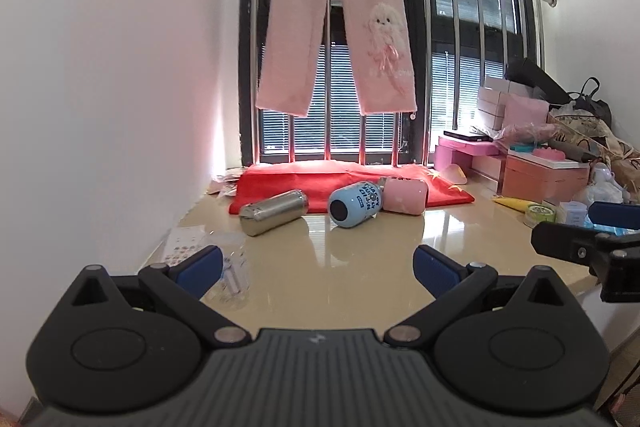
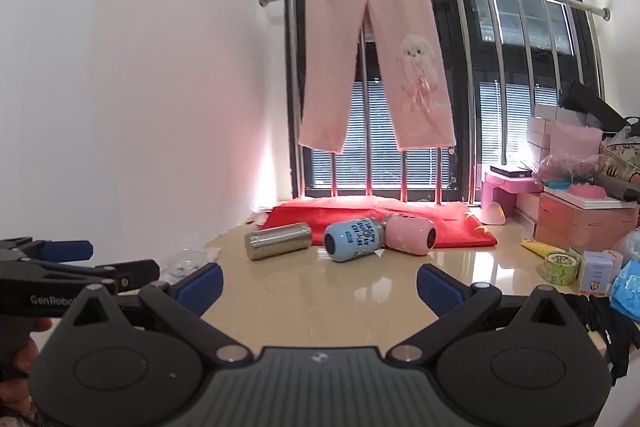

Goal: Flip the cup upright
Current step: 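Move the left gripper toward the silver thermos lying on its side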

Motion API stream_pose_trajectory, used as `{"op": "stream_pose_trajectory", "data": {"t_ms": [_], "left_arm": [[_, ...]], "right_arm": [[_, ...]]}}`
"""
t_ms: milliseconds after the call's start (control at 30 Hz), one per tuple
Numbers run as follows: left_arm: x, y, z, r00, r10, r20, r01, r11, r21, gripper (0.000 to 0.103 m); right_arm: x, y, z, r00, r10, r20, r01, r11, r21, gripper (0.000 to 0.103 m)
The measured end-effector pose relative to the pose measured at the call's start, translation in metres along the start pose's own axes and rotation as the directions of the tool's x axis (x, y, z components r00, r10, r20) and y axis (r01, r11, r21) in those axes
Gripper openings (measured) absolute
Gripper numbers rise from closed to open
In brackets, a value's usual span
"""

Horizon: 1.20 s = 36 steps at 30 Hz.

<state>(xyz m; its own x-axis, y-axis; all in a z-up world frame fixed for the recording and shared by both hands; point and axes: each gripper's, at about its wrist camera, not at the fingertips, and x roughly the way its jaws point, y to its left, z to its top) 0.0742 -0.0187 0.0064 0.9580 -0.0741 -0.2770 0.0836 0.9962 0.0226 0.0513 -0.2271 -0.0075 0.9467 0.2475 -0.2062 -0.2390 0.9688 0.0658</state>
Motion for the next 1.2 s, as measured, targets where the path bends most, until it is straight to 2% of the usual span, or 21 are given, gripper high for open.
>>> {"op": "stream_pose_trajectory", "data": {"t_ms": [267, 433, 667, 900, 1033, 1100, 1200], "left_arm": [[0.084, -0.013, 0.041, 0.999, 0.009, -0.04, -0.007, 0.999, 0.048, 0.103], [0.149, -0.017, 0.063, 0.994, 0.022, -0.105, -0.012, 0.996, 0.092, 0.103], [0.239, -0.008, 0.094, 0.97, 0.031, -0.24, -0.009, 0.996, 0.091, 0.103], [0.326, 0.002, 0.113, 0.931, 0.062, -0.359, -0.012, 0.99, 0.14, 0.103], [0.373, 0.011, 0.113, 0.9, 0.104, -0.423, -0.027, 0.983, 0.184, 0.103], [0.399, 0.016, 0.113, 0.877, 0.124, -0.464, -0.025, 0.977, 0.213, 0.103], [0.44, 0.029, 0.109, 0.828, 0.152, -0.54, -0.012, 0.967, 0.253, 0.103]], "right_arm": [[0.081, -0.041, 0.028, 0.998, 0.026, -0.049, -0.027, 0.999, -0.018, 0.103], [0.144, -0.067, 0.041, 0.995, 0.053, -0.089, -0.056, 0.998, -0.031, 0.103], [0.229, -0.094, 0.054, 0.986, 0.091, -0.141, -0.1, 0.993, -0.063, 0.103], [0.311, -0.107, 0.061, 0.968, 0.16, -0.191, -0.184, 0.976, -0.114, 0.103], [0.348, -0.104, 0.058, 0.953, 0.205, -0.222, -0.243, 0.957, -0.16, 0.103], [0.366, -0.102, 0.056, 0.943, 0.231, -0.241, -0.278, 0.942, -0.186, 0.103], [0.395, -0.101, 0.052, 0.929, 0.255, -0.27, -0.317, 0.923, -0.219, 0.103]]}}
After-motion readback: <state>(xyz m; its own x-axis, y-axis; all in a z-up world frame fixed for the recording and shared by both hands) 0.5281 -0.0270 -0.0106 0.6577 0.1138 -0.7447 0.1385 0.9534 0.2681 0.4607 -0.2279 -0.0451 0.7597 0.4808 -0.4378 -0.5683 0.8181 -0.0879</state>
